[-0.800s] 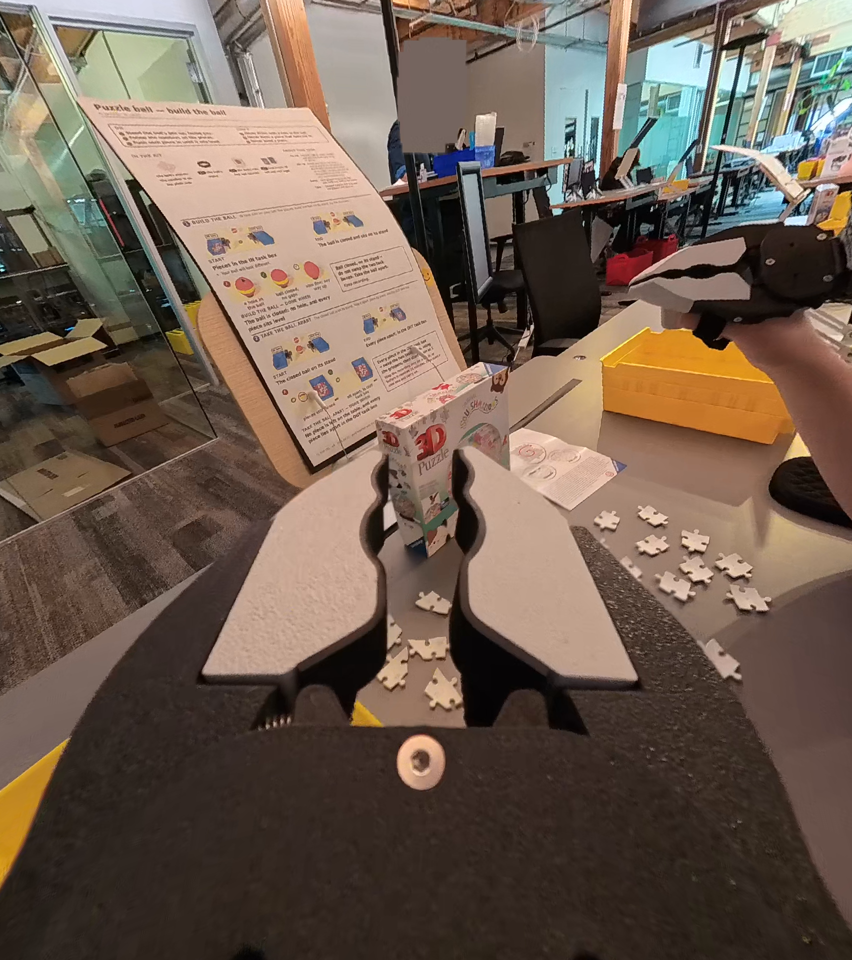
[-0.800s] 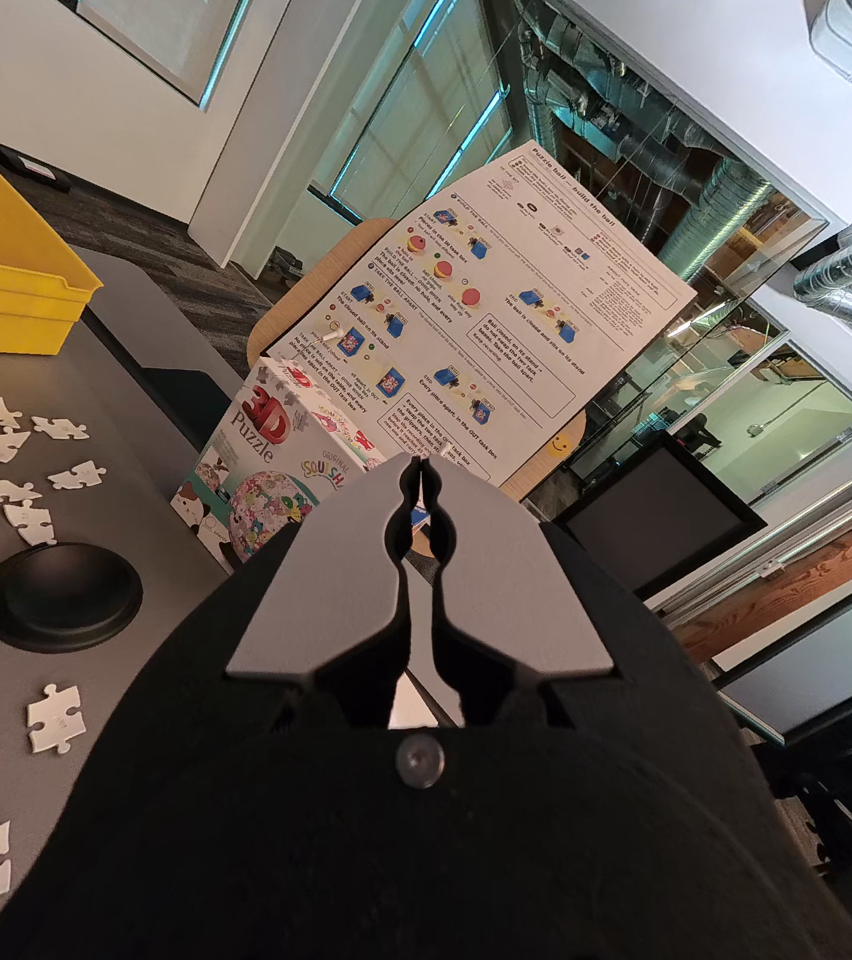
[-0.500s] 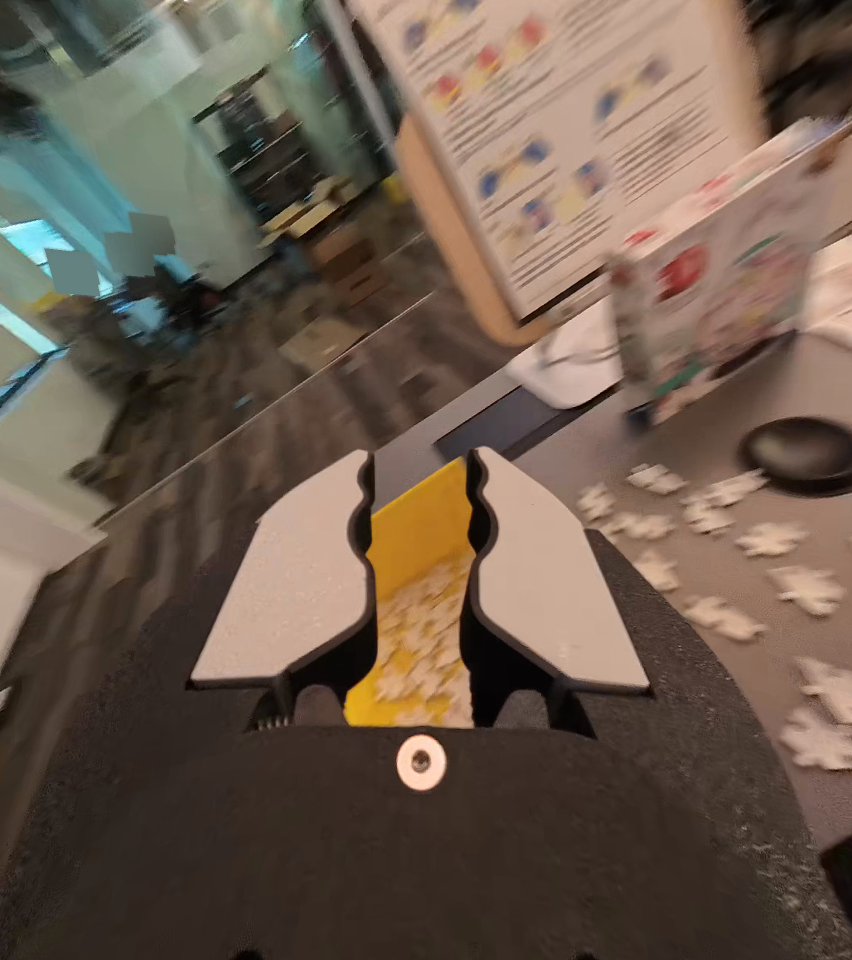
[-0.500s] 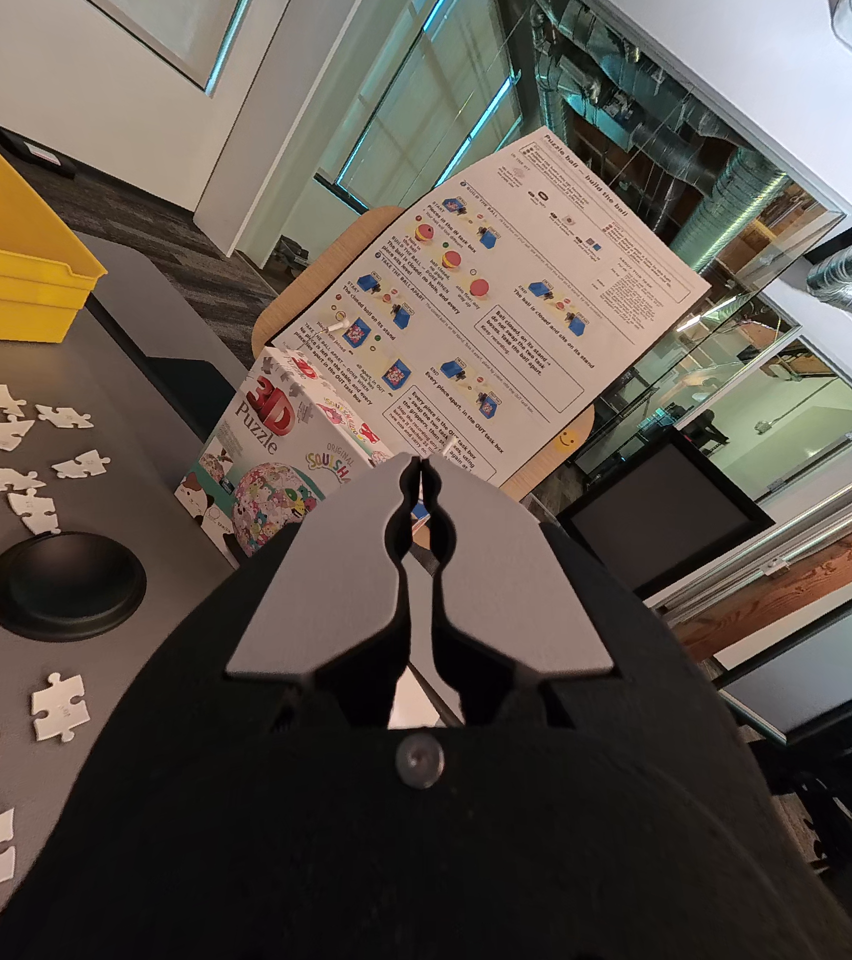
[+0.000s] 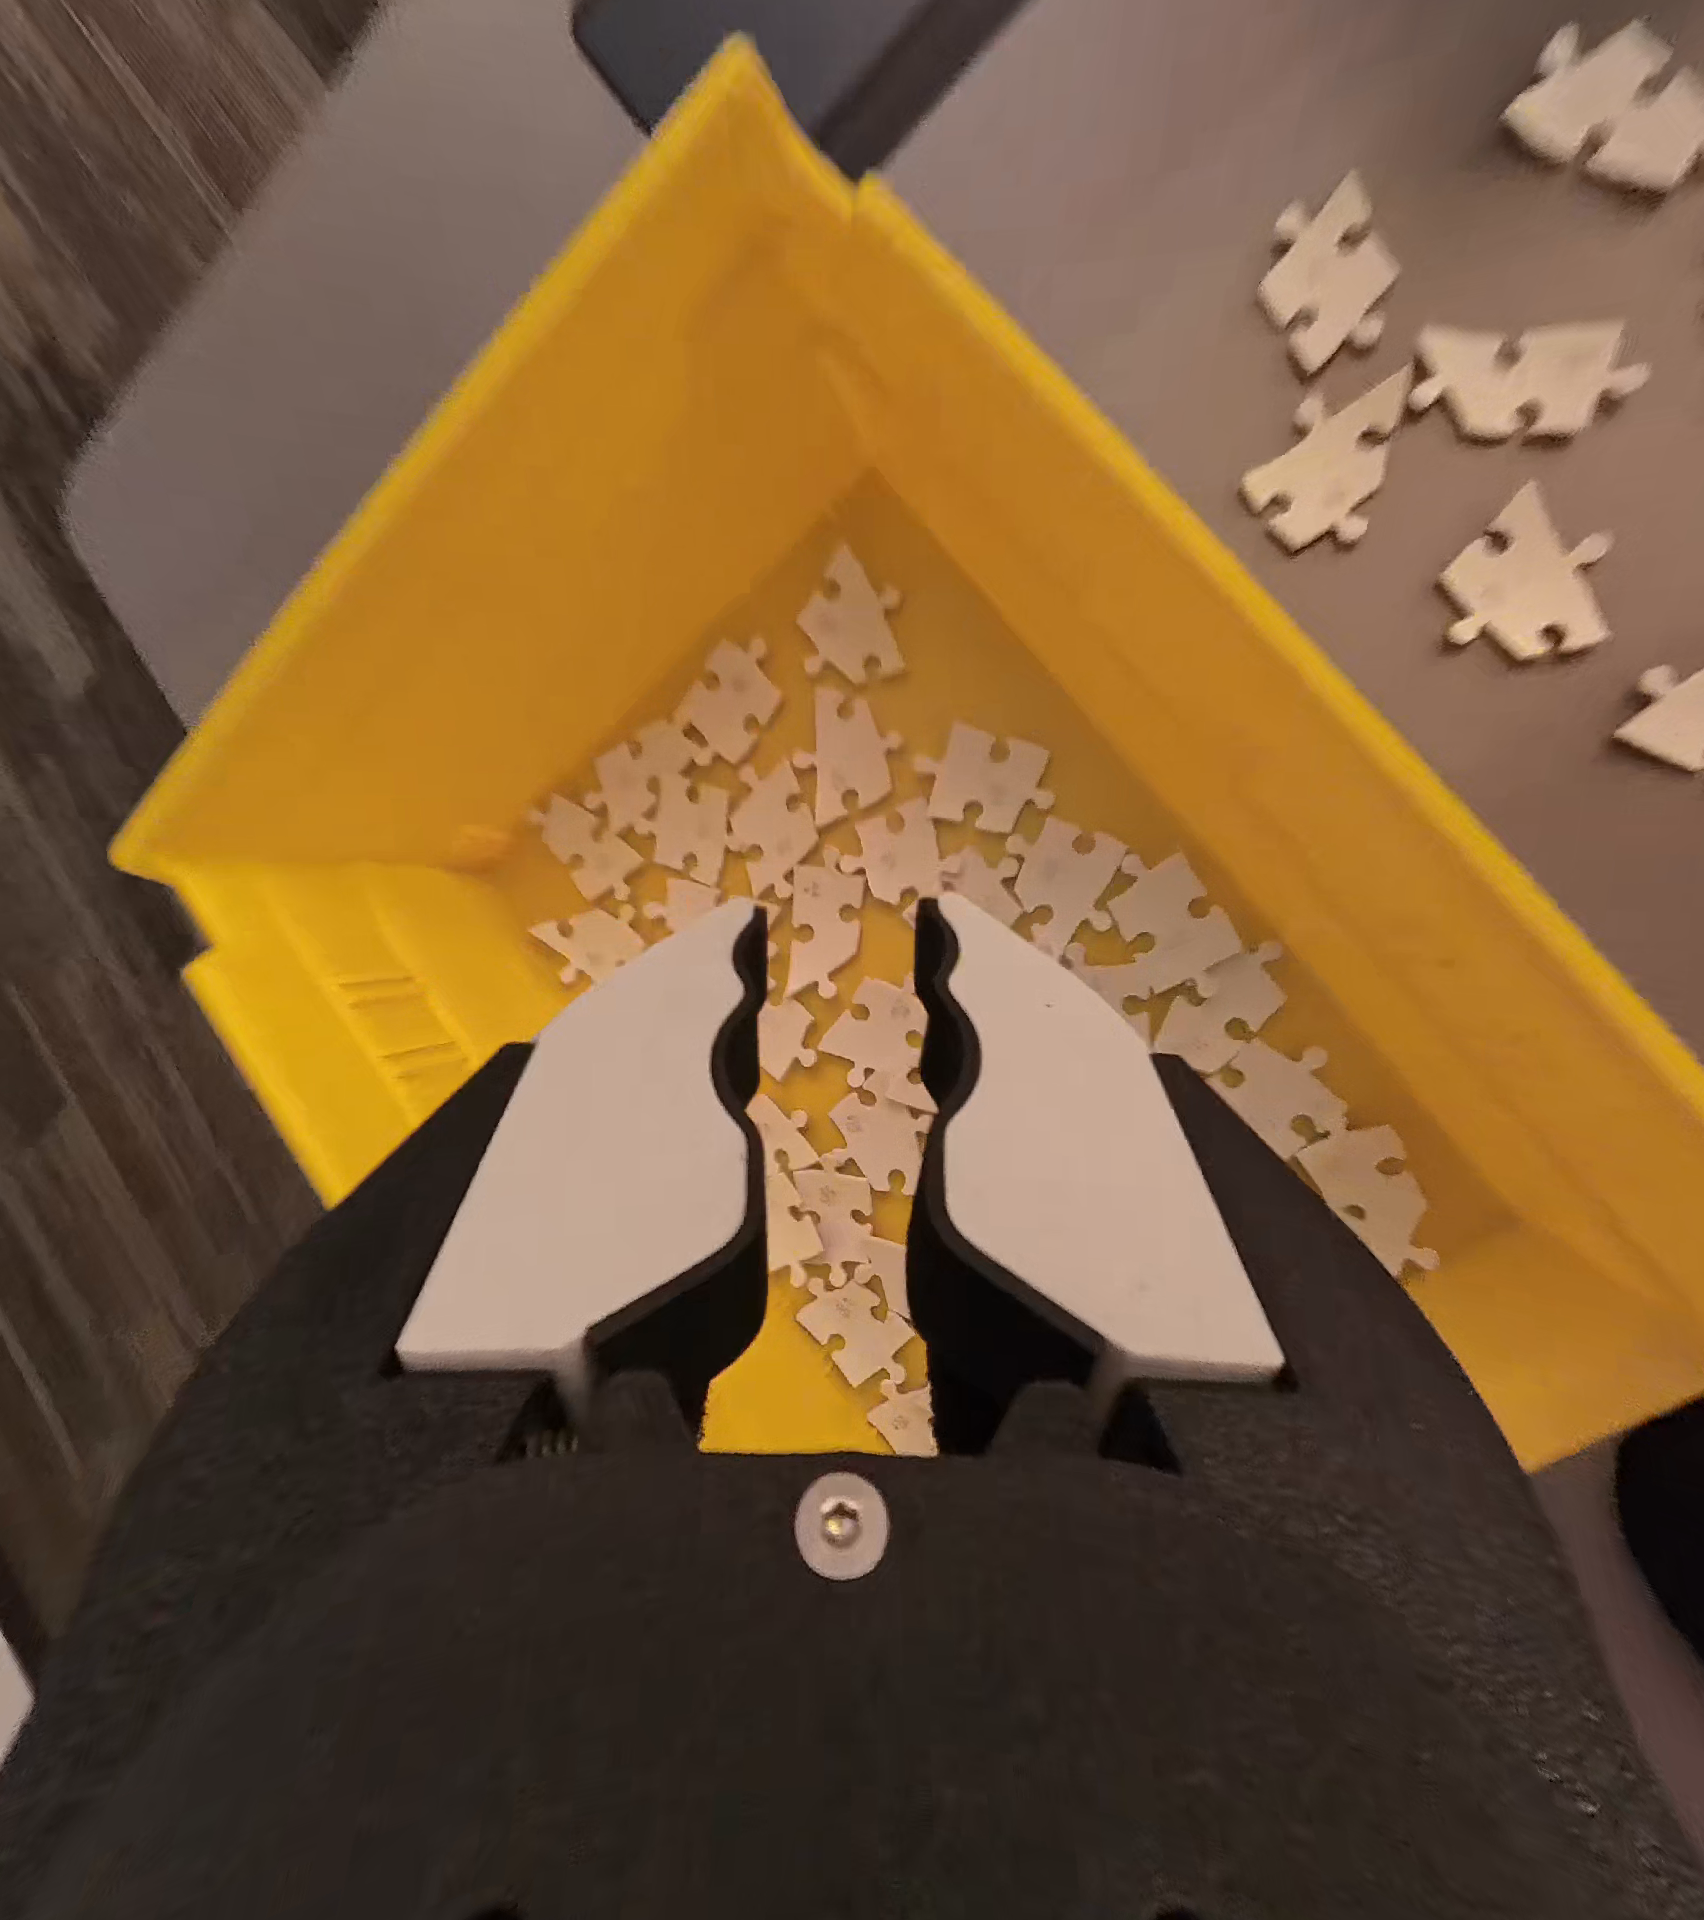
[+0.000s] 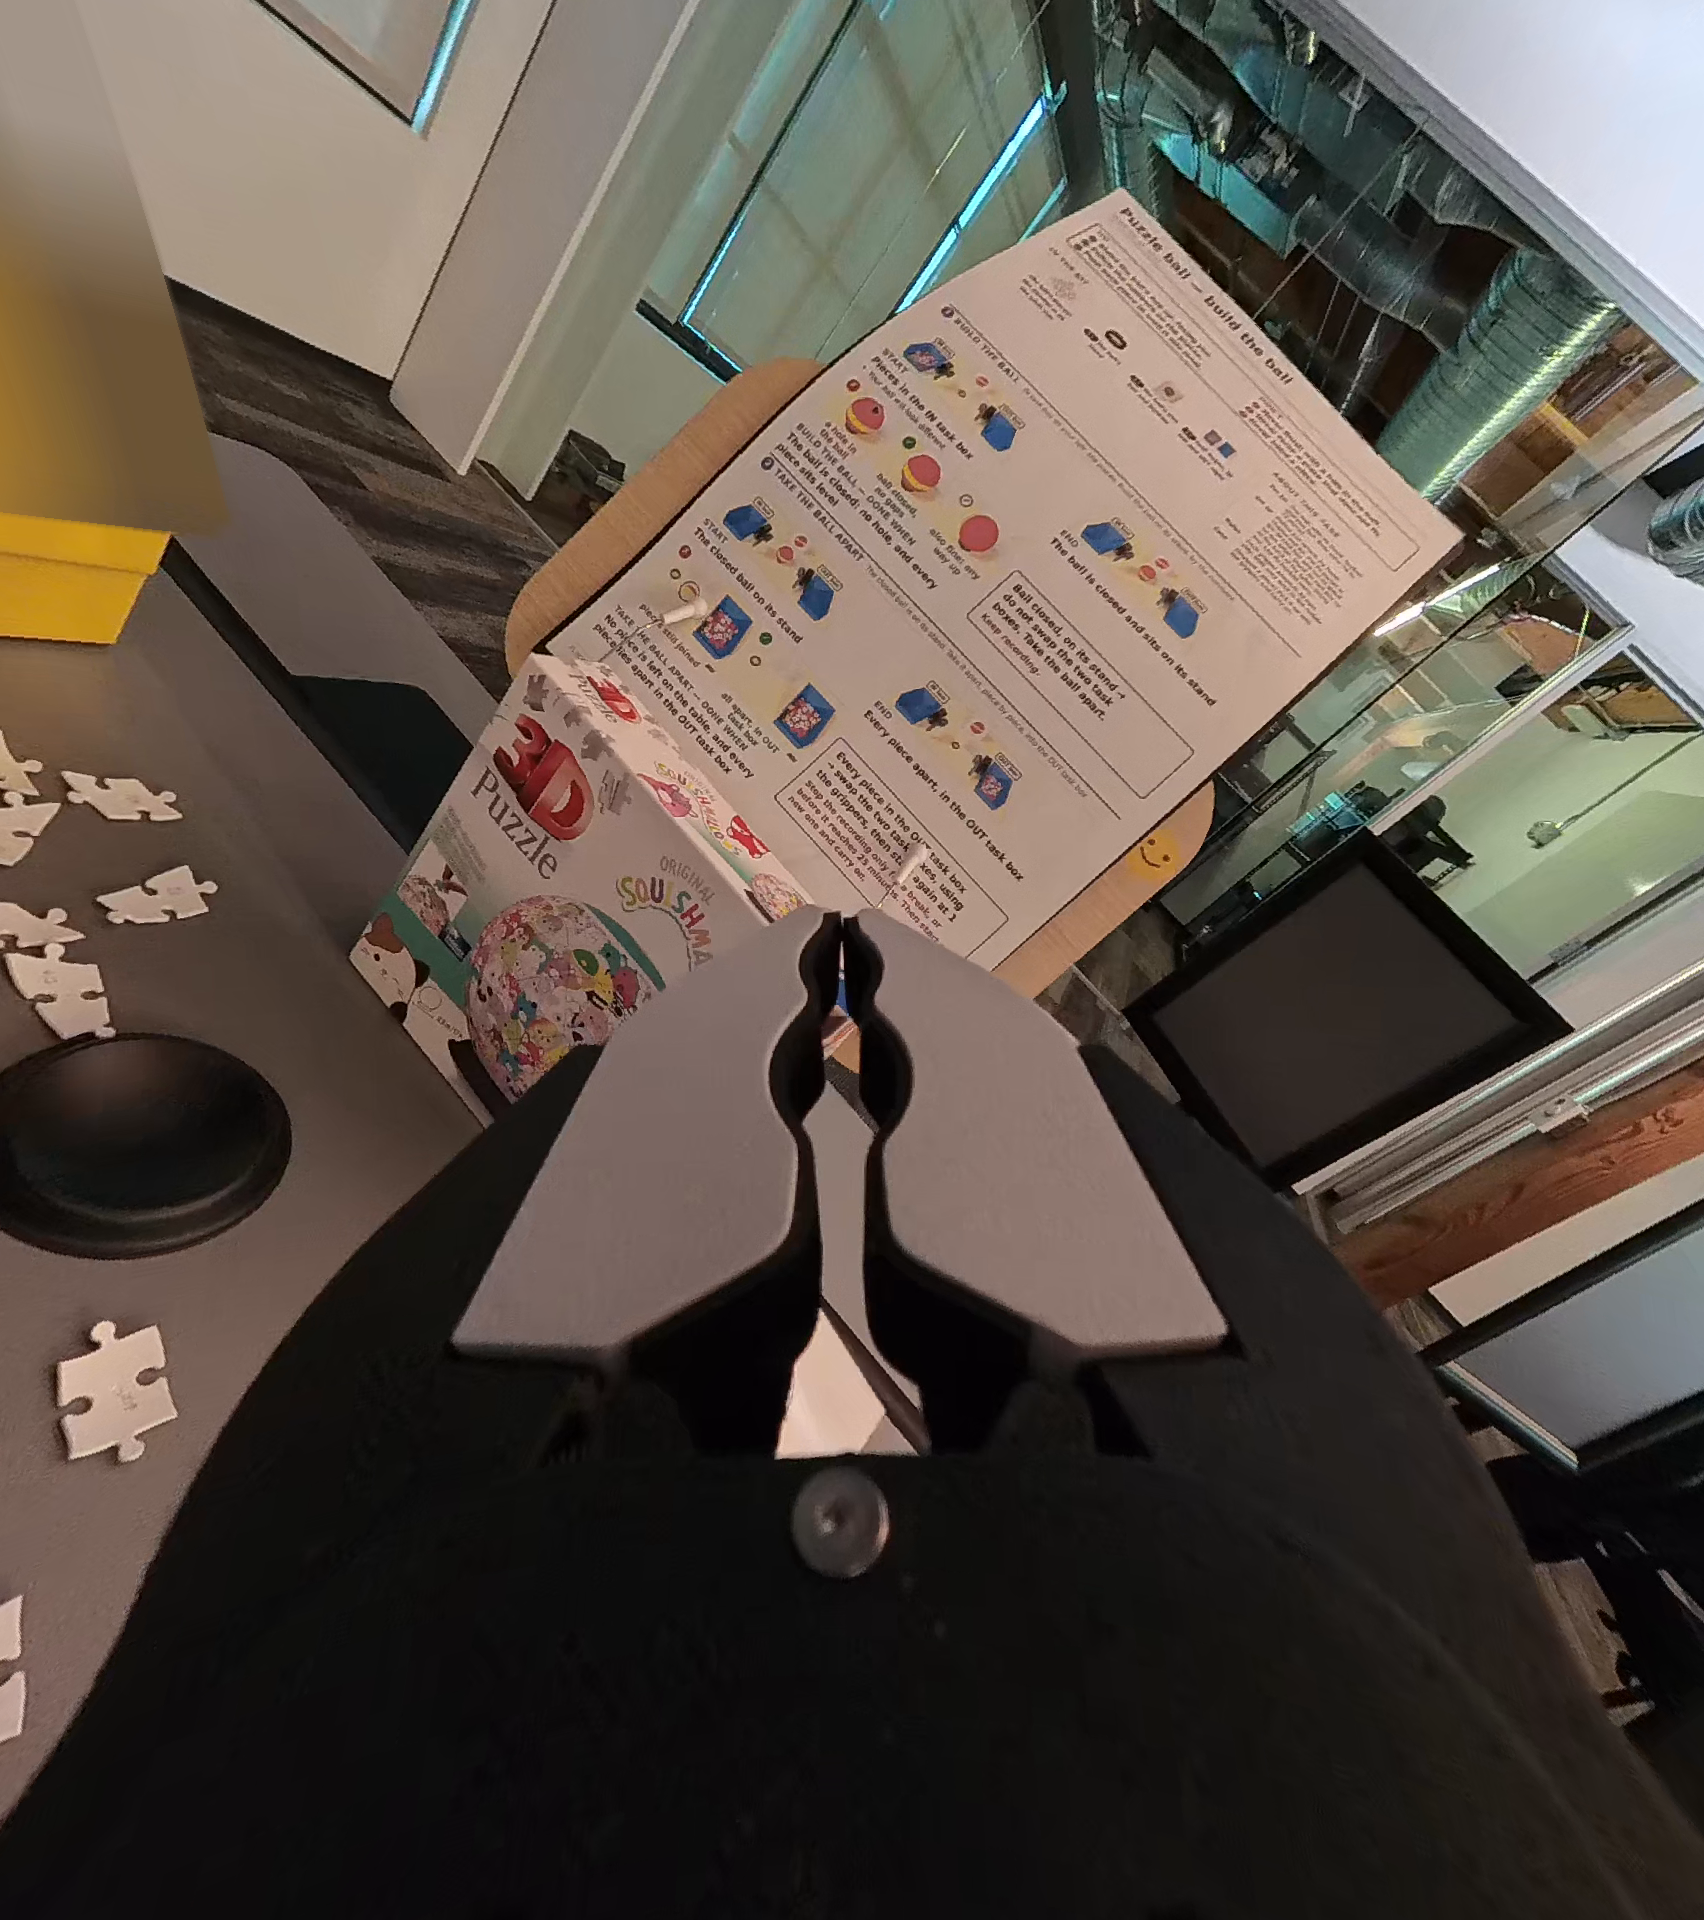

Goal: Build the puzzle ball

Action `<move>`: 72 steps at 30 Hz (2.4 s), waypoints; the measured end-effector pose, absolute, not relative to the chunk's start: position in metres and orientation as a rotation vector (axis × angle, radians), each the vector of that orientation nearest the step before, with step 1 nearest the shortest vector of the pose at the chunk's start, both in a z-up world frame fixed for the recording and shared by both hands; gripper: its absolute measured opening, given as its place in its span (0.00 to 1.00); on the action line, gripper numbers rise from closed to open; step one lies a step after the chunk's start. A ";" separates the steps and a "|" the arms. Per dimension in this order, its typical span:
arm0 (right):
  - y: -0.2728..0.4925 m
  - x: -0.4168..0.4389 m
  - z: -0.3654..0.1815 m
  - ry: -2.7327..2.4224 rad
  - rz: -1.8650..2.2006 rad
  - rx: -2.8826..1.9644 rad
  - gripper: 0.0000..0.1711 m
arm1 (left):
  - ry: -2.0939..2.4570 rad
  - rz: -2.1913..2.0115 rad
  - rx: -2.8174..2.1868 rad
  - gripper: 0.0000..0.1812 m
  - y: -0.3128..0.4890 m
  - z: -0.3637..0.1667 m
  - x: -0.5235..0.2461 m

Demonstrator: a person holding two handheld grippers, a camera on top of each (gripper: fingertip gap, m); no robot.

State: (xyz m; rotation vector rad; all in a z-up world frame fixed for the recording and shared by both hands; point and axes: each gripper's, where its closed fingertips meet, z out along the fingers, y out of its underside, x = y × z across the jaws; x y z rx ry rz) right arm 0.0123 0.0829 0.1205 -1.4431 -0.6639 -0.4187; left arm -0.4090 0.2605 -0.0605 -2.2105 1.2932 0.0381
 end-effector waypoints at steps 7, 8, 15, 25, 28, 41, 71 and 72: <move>0.088 0.011 0.114 -0.677 -0.432 -1.464 0.01 | 1.206 -0.028 -2.464 0.14 0.271 -0.101 -0.433; 0.089 0.011 0.112 -0.681 -0.435 -1.470 0.01 | 1.199 -0.014 -2.496 0.12 0.271 -0.105 -0.438; 0.096 0.011 0.104 -0.697 -0.469 -1.494 0.01 | 1.247 0.011 -2.484 0.12 0.277 -0.115 -0.437; 0.103 0.012 0.093 -0.723 -0.510 -1.523 0.01 | 1.199 -0.012 -2.345 0.00 0.303 -0.114 -0.426; 0.103 0.011 0.094 -0.720 -0.503 -1.518 0.01 | 1.175 -0.043 -2.331 0.00 0.305 -0.111 -0.423; 0.104 0.010 0.091 -0.736 -0.502 -1.533 0.01 | 1.296 -0.345 -2.451 0.00 0.270 -0.130 -0.384; 0.105 0.008 0.085 -0.759 -0.500 -1.549 0.01 | 1.293 -0.340 -2.324 0.00 0.284 -0.130 -0.364; 0.105 0.008 0.085 -0.760 -0.501 -1.550 0.01 | 1.284 -0.335 -2.332 0.00 0.283 -0.123 -0.371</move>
